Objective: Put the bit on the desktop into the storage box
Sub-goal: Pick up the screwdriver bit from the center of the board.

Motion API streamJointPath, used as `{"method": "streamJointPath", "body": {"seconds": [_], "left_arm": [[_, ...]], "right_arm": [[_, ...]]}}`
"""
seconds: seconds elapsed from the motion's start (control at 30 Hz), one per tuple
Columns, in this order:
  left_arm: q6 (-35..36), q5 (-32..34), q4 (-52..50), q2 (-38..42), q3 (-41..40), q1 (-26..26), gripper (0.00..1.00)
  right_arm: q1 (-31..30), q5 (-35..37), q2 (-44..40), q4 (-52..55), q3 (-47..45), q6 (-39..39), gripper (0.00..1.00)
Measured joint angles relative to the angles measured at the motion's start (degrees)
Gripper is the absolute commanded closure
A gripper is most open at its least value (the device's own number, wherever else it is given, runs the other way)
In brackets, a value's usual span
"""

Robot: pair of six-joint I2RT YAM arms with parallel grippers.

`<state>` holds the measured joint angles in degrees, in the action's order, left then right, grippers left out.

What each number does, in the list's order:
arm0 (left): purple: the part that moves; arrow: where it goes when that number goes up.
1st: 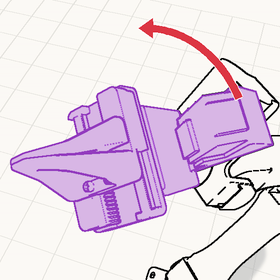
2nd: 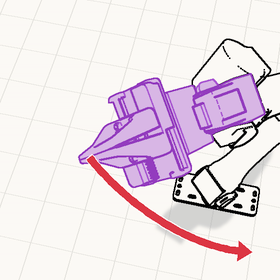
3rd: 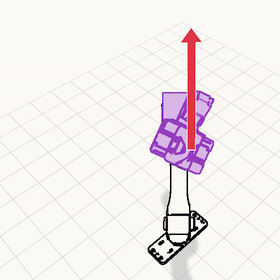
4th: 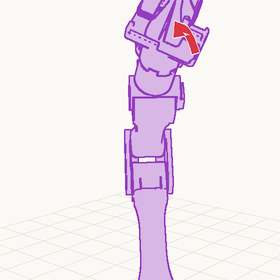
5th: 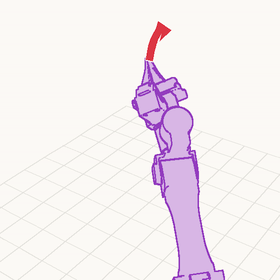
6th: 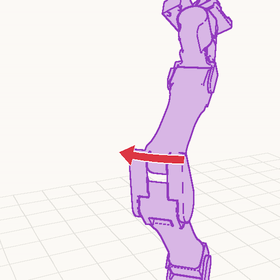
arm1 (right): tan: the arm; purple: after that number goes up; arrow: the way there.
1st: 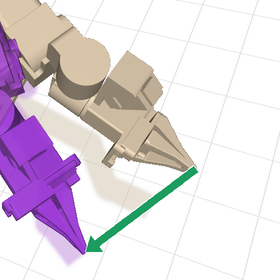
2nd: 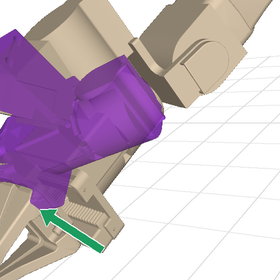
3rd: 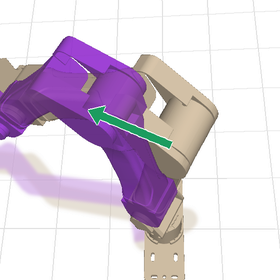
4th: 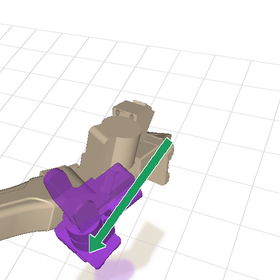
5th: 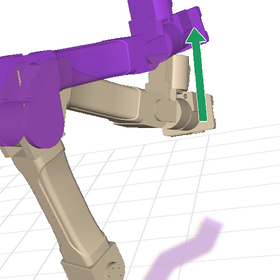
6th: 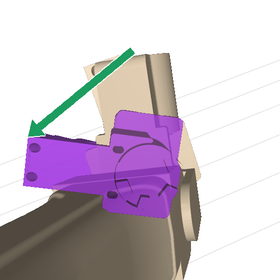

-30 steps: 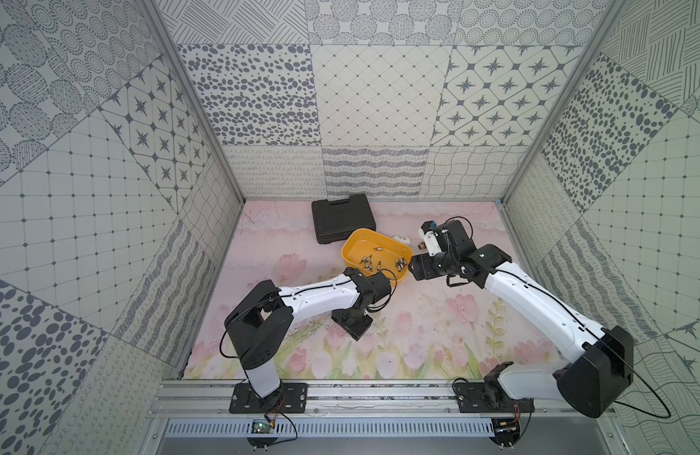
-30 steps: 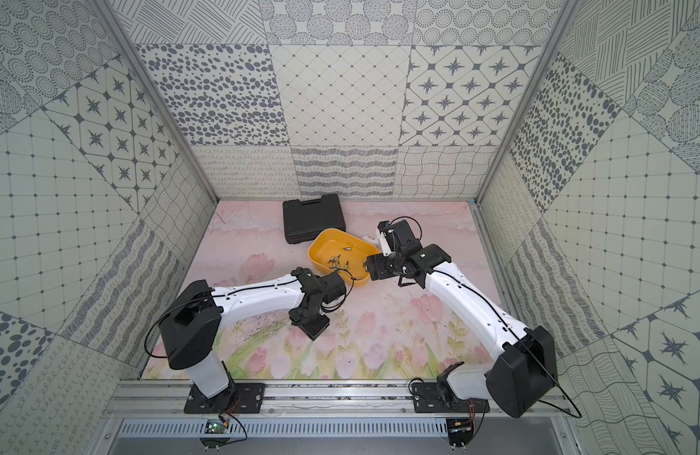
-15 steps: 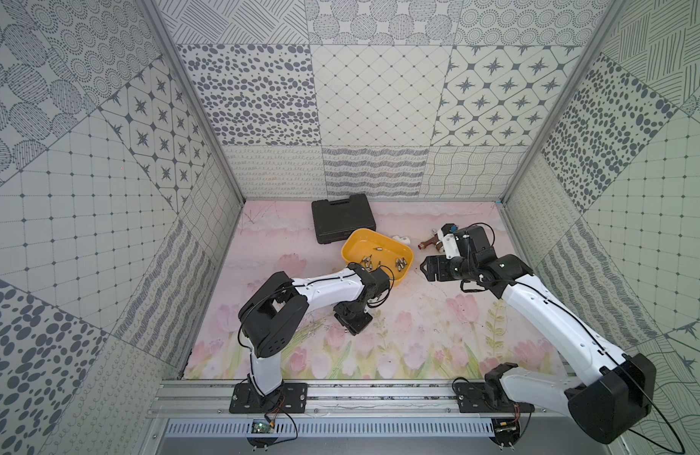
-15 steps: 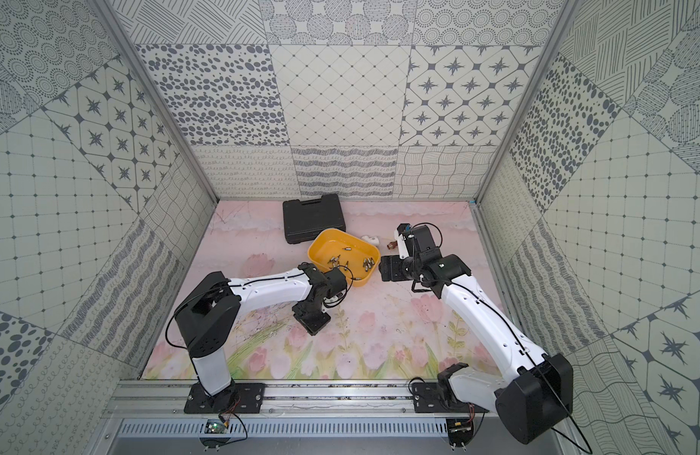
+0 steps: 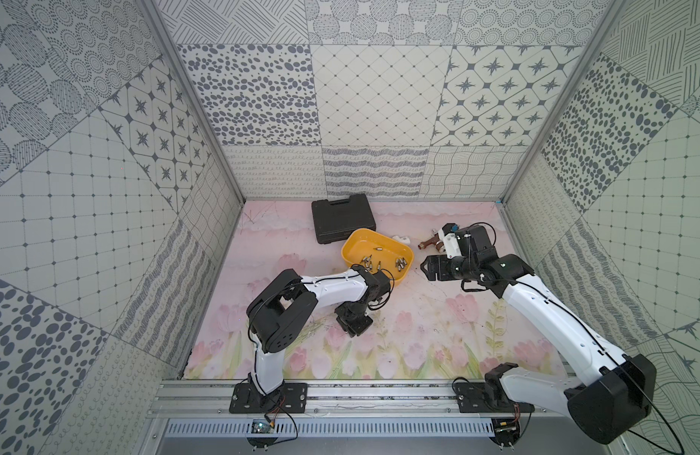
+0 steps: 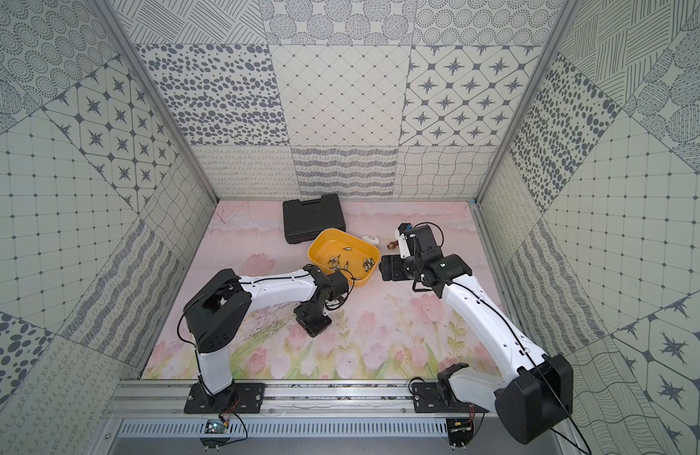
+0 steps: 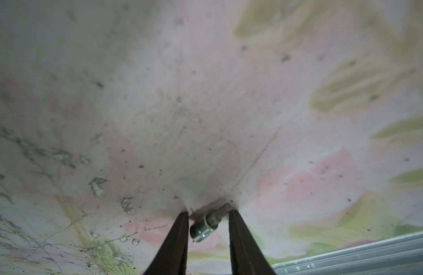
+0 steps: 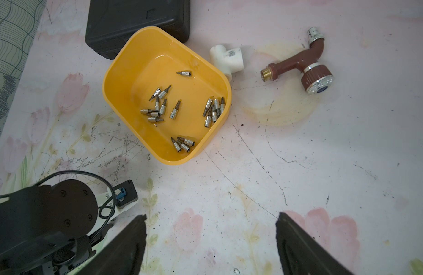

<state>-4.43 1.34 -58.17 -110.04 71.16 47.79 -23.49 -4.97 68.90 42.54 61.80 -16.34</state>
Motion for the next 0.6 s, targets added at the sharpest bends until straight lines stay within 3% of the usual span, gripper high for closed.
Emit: {"method": "streamJointPath", "body": {"seconds": [0.2,0.6], "left_arm": [[0.07,-0.92,-0.17,-0.11,-0.02,0.00,0.86],[-0.50,-1.18,0.39,1.11,-0.87,-0.81,0.91]], "right_arm": [[0.17,0.02,-0.39,-0.28,-0.33,0.00,0.12],[0.76,0.07,-1.86,-0.59,-0.90,-0.02,0.12]]}}
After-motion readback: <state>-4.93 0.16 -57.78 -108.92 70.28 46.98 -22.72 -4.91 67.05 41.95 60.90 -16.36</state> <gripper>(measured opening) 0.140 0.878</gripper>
